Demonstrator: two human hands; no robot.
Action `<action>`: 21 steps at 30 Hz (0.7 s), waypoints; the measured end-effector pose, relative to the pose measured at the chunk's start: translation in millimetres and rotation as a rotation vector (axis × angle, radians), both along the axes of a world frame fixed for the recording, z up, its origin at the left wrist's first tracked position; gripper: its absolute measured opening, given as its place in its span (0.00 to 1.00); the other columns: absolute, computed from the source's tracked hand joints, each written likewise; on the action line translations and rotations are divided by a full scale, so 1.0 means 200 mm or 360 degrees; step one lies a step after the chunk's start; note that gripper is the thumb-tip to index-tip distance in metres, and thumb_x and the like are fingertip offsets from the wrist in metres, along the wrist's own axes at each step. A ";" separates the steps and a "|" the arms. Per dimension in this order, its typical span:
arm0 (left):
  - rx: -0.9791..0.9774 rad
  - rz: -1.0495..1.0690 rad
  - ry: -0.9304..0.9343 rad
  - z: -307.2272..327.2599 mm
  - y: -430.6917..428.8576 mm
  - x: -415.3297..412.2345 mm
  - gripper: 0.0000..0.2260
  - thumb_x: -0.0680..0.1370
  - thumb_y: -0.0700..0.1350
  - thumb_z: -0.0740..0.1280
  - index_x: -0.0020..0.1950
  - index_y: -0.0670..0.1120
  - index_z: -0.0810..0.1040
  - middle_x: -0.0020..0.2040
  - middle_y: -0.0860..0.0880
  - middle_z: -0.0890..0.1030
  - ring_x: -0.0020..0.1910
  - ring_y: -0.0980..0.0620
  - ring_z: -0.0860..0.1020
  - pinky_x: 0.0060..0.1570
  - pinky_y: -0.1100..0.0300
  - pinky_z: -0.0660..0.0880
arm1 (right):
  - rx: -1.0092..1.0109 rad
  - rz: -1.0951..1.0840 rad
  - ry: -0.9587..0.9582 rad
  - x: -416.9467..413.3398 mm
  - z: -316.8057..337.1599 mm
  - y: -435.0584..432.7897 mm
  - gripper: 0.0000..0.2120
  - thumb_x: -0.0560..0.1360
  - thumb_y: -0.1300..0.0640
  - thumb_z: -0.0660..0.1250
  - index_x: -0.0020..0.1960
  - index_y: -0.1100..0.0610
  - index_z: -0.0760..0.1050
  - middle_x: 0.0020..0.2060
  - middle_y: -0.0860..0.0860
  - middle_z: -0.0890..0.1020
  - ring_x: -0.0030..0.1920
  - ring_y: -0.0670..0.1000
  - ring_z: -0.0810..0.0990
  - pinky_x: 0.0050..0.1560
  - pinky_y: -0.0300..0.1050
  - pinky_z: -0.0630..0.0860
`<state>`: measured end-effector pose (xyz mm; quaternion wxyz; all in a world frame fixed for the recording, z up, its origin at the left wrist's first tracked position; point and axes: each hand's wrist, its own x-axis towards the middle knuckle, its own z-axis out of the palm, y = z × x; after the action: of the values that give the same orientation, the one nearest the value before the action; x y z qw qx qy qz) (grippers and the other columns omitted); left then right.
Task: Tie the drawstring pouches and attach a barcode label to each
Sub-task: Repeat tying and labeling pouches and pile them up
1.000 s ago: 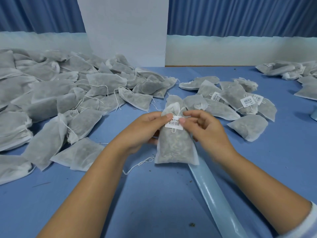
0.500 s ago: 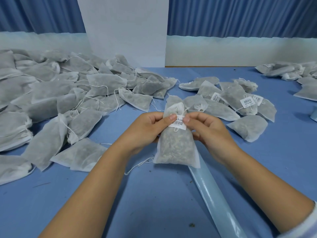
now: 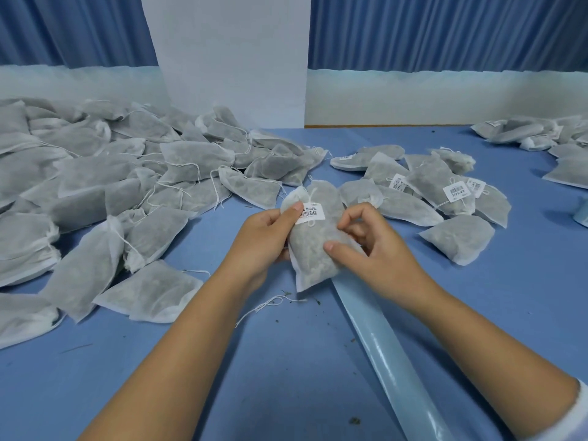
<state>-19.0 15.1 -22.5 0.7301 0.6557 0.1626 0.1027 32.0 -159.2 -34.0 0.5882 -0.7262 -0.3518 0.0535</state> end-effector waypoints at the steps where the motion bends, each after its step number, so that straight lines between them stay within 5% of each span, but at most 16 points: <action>1: -0.0035 -0.0014 -0.0020 0.00 0.00 0.00 0.16 0.81 0.52 0.65 0.51 0.39 0.83 0.44 0.45 0.85 0.42 0.50 0.83 0.39 0.59 0.81 | 0.0080 -0.0001 -0.0010 0.00 0.00 0.00 0.11 0.72 0.57 0.73 0.49 0.52 0.71 0.40 0.42 0.78 0.42 0.43 0.77 0.48 0.44 0.71; 9: -0.0228 0.0062 0.0046 0.03 0.01 0.00 0.16 0.84 0.51 0.60 0.49 0.39 0.79 0.42 0.43 0.85 0.40 0.48 0.85 0.37 0.59 0.83 | 0.0599 -0.0604 0.0132 0.17 -0.02 -0.04 0.07 0.78 0.62 0.68 0.49 0.50 0.80 0.51 0.49 0.82 0.42 0.41 0.78 0.38 0.35 0.76; 12: -0.0180 0.0098 0.0074 0.02 0.02 0.00 0.12 0.83 0.46 0.61 0.49 0.40 0.79 0.44 0.43 0.84 0.40 0.49 0.84 0.39 0.60 0.83 | 0.0619 -0.0765 0.0247 0.24 -0.06 -0.06 0.07 0.78 0.61 0.67 0.54 0.53 0.81 0.48 0.41 0.83 0.43 0.38 0.79 0.41 0.36 0.78; 14: -0.0131 0.0119 0.0066 0.02 0.02 0.00 0.09 0.82 0.42 0.63 0.48 0.41 0.80 0.43 0.45 0.85 0.39 0.51 0.84 0.40 0.60 0.83 | 0.0451 -0.0816 0.0228 0.29 -0.09 -0.06 0.09 0.77 0.58 0.70 0.56 0.51 0.81 0.48 0.37 0.82 0.47 0.41 0.81 0.52 0.41 0.79; 16: -0.0072 0.0141 0.0070 0.01 0.03 0.00 0.06 0.81 0.40 0.64 0.49 0.41 0.80 0.40 0.47 0.85 0.38 0.53 0.84 0.39 0.62 0.82 | -0.0001 -0.0878 0.0035 0.32 -0.13 -0.05 0.15 0.73 0.55 0.73 0.59 0.49 0.80 0.57 0.45 0.79 0.56 0.43 0.76 0.62 0.34 0.69; 18: -0.0038 0.0160 0.0079 0.00 0.03 0.01 0.06 0.80 0.40 0.65 0.50 0.41 0.81 0.40 0.49 0.85 0.38 0.54 0.84 0.38 0.63 0.82 | -0.0309 -0.0879 -0.0184 0.35 -0.16 -0.03 0.20 0.71 0.55 0.76 0.62 0.51 0.80 0.59 0.52 0.75 0.55 0.41 0.71 0.56 0.19 0.60; 21: -0.0036 0.0172 0.0083 -0.02 0.05 0.01 0.05 0.80 0.40 0.65 0.49 0.42 0.81 0.40 0.48 0.85 0.38 0.54 0.84 0.38 0.63 0.82 | -0.0390 -0.0873 -0.0316 0.39 -0.19 0.00 0.21 0.71 0.55 0.76 0.63 0.55 0.79 0.55 0.57 0.75 0.48 0.35 0.66 0.49 0.15 0.57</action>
<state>-16.5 24.6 -26.1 0.7265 0.6401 0.2177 0.1230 109.3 -160.0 -71.6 0.4516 -0.8612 -0.1893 -0.1363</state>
